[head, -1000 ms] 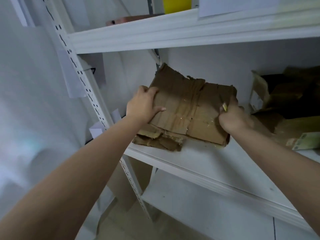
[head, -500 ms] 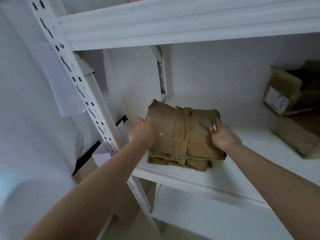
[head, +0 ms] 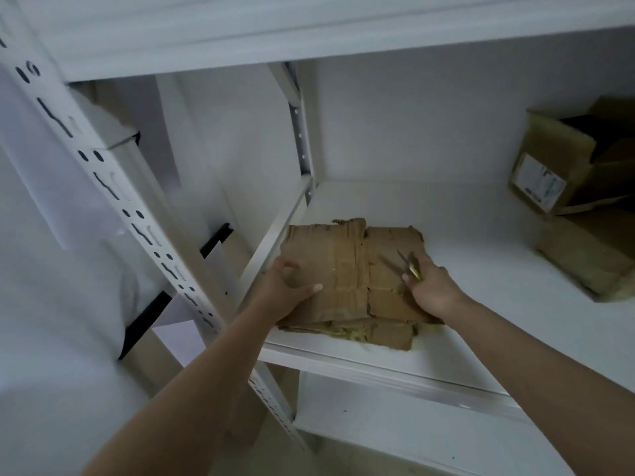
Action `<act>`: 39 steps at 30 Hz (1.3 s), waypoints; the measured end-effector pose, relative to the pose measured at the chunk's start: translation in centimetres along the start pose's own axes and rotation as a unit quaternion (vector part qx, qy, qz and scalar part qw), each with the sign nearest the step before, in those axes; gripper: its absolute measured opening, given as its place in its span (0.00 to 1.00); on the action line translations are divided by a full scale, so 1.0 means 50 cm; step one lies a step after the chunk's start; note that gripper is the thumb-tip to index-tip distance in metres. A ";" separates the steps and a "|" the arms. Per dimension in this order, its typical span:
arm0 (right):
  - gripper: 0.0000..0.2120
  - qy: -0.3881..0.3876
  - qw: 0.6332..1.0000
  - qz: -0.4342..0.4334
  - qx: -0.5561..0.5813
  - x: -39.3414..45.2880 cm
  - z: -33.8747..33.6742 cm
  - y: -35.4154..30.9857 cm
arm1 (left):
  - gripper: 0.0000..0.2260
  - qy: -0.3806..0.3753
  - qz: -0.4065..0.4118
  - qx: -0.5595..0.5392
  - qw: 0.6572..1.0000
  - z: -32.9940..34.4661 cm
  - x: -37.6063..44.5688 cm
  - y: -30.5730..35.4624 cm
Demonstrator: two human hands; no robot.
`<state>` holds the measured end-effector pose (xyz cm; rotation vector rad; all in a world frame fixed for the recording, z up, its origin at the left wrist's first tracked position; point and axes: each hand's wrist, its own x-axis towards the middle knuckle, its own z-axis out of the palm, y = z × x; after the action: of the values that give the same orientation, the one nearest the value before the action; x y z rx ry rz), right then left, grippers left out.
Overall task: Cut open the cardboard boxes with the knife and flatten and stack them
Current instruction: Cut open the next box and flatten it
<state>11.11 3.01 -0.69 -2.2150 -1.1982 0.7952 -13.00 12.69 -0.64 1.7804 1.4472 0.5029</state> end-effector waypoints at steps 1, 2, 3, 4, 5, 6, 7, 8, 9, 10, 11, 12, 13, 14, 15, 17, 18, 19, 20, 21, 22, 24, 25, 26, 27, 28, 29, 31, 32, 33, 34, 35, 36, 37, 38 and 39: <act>0.24 -0.001 1.000 -0.001 0.000 -0.008 -0.001 0.007 | 0.27 -0.007 0.005 0.006 1.000 -0.002 0.002 0.000; 0.24 -0.003 1.000 -0.001 0.000 -0.016 -0.001 0.014 | 0.28 -0.015 0.008 0.009 1.000 -0.004 0.002 0.000; 0.24 -0.003 1.000 -0.001 -0.001 -0.023 -0.002 0.020 | 0.28 -0.023 0.009 0.009 1.000 -0.003 0.002 -0.001; 0.24 -0.001 1.000 0.000 -0.002 -0.027 -0.003 0.024 | 0.28 -0.024 0.012 0.002 1.000 0.000 0.000 -0.001; 0.23 0.004 1.000 -0.001 -0.002 -0.028 -0.004 0.026 | 0.28 -0.021 0.015 0.000 1.000 0.005 -0.003 0.000; 0.22 0.010 1.000 -0.002 -0.001 -0.028 -0.008 0.025 | 0.28 -0.013 0.020 0.005 1.000 0.012 -0.006 0.003; 0.20 0.015 1.000 -0.002 0.004 -0.026 -0.011 0.022 | 0.29 -0.005 0.022 0.016 1.000 0.018 -0.005 0.006; 0.20 0.017 1.000 0.002 0.014 -0.022 -0.014 0.022 | 0.30 0.001 0.023 0.021 1.000 0.023 -0.003 0.010; 0.21 0.017 0.999 0.008 0.031 -0.018 -0.017 0.021 | 0.30 0.000 0.016 0.013 1.000 0.024 0.000 0.013; 0.22 0.015 0.998 0.013 0.052 -0.015 -0.018 0.022 | 0.30 -0.003 0.006 -0.012 1.000 0.023 0.001 0.015; 0.23 0.012 0.997 0.014 0.069 -0.015 -0.020 0.023 | 0.29 -0.007 -0.006 -0.040 0.999 0.021 0.003 0.015; 0.24 0.012 0.996 0.015 0.082 -0.016 -0.022 0.026 | 0.29 -0.012 -0.013 -0.065 0.998 0.020 0.002 0.016; 0.24 0.015 0.996 0.017 0.088 -0.019 -0.024 0.031 | 0.29 -0.018 -0.015 -0.076 0.997 0.021 0.001 0.018; 0.24 0.021 0.996 0.020 0.090 -0.021 -0.029 0.038 | 0.31 -0.022 -0.009 -0.079 0.997 0.025 0.001 0.019; 0.24 0.027 0.995 0.024 0.090 -0.025 -0.034 0.046 | 0.32 -0.026 0.000 -0.073 0.997 0.032 -0.001 0.022; 0.24 0.042 0.995 0.036 0.080 -0.031 -0.048 0.064 | 0.32 -0.031 0.018 -0.061 0.997 0.054 0.000 0.035; 0.24 0.051 0.995 0.042 0.069 -0.034 -0.056 0.075 | 0.31 -0.035 0.024 -0.061 0.997 0.066 0.002 0.043; 0.23 0.061 0.995 0.050 0.055 -0.035 -0.065 0.086 | 0.30 -0.038 0.026 -0.059 0.997 0.079 0.002 0.051; 0.23 0.068 0.995 0.057 0.042 -0.037 -0.073 0.096 | 0.29 -0.039 0.029 -0.057 0.997 0.091 0.004 0.057; 0.23 0.070 0.995 0.065 0.028 -0.041 -0.079 0.102 | 0.29 -0.040 0.031 -0.052 0.997 0.102 0.005 0.063; 0.23 0.068 0.995 0.070 0.013 -0.044 -0.083 0.108 | 0.30 -0.040 0.032 -0.046 0.998 0.111 0.005 0.068; 0.24 0.059 0.993 0.082 -0.059 -0.050 -0.083 0.114 | 0.31 -0.040 0.032 0.008 0.999 0.120 0.005 0.077; 0.25 0.057 0.988 0.094 -0.109 -0.052 -0.083 0.114 | 0.33 -0.037 0.030 0.069 0.996 0.120 0.001 0.084; 0.25 0.059 0.980 0.105 -0.157 -0.056 -0.084 0.111 | 0.35 -0.032 0.026 0.141 0.989 0.117 -0.003 0.090; 0.25 0.065 0.972 0.115 -0.195 -0.060 -0.088 0.107 | 0.38 -0.028 0.023 0.208 0.977 0.113 -0.006 0.099; 0.23 0.078 0.963 0.124 -0.225 -0.064 -0.096 0.102 | 0.40 -0.029 0.027 0.257 0.966 0.110 -0.008 0.110; 0.22 0.100 0.956 0.129 -0.243 -0.069 -0.106 0.098 | 0.41 -0.037 0.042 0.286 0.957 0.108 -0.007 0.120; 0.23 0.161 0.946 0.109 -0.260 -0.073 -0.127 0.090 | 0.40 -0.060 0.102 0.306 0.945 0.106 -0.004 0.147; 0.25 0.190 0.941 0.078 -0.268 -0.070 -0.133 0.084 | 0.40 -0.068 0.136 0.300 0.942 0.107 -0.003 0.163; 0.26 0.209 0.938 0.034 -0.275 -0.064 -0.135 0.074 | 0.39 -0.070 0.167 0.286 0.941 0.110 0.000 0.179; 0.27 0.213 0.937 -0.015 -0.276 -0.056 -0.132 0.060 | 0.38 -0.065 0.195 0.273 0.940 0.116 0.002 0.195; 0.27 0.204 0.939 -0.061 -0.269 -0.047 -0.125 0.045 | 0.36 -0.055 0.220 0.270 0.936 0.125 0.003 0.208; 0.26 0.186 0.944 -0.095 -0.257 -0.040 -0.114 0.032 | 0.34 -0.045 0.240 0.280 0.928 0.137 0.005 0.215; 0.26 0.164 0.949 -0.114 -0.245 -0.033 -0.099 0.026 | 0.32 -0.037 0.253 0.300 0.919 0.152 0.007 0.213; 0.27 0.136 0.955 -0.117 -0.237 -0.026 -0.081 0.028 | 0.31 -0.037 0.258 0.325 0.909 0.168 0.008 0.203; 0.27 0.102 0.960 -0.106 -0.237 -0.022 -0.060 0.038 | 0.31 -0.048 0.255 0.351 0.900 0.185 0.008 0.184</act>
<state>13.79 0.69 0.49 -2.4012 -1.6121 0.1967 -0.37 9.63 0.54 2.7499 1.1486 0.1291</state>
